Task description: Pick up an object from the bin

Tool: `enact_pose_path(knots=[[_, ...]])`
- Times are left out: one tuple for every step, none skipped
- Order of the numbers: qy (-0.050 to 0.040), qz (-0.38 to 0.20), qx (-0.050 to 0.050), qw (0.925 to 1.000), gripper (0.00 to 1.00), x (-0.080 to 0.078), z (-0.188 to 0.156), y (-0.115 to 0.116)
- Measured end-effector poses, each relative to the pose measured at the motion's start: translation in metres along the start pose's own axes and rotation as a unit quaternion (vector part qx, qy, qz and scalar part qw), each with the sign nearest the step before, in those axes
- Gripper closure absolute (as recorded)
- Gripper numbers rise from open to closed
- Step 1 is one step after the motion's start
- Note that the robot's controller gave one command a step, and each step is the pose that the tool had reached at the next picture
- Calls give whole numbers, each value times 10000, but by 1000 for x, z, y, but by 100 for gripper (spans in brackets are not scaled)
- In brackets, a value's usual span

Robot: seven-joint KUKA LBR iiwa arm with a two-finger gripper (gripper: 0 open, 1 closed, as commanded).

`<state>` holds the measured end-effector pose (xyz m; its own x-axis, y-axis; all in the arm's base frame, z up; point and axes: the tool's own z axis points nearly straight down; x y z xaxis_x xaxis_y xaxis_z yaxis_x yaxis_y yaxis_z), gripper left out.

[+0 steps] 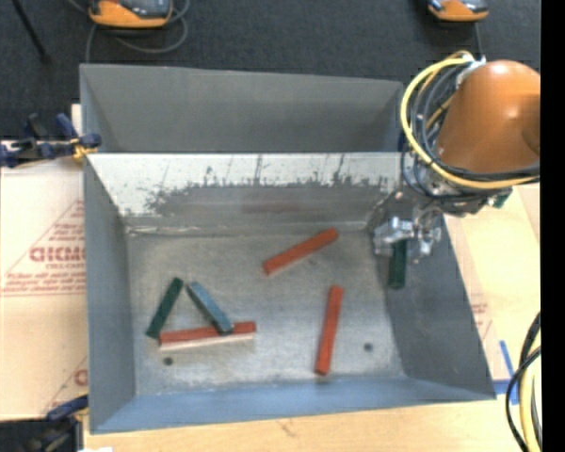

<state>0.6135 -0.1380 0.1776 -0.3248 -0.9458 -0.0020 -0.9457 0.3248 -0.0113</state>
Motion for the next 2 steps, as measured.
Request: enact_pose_path(knots=[[-5,40,-31,10000,100,0,-5,-1],[-8,82,-25,10000,100,0,-19,-3]])
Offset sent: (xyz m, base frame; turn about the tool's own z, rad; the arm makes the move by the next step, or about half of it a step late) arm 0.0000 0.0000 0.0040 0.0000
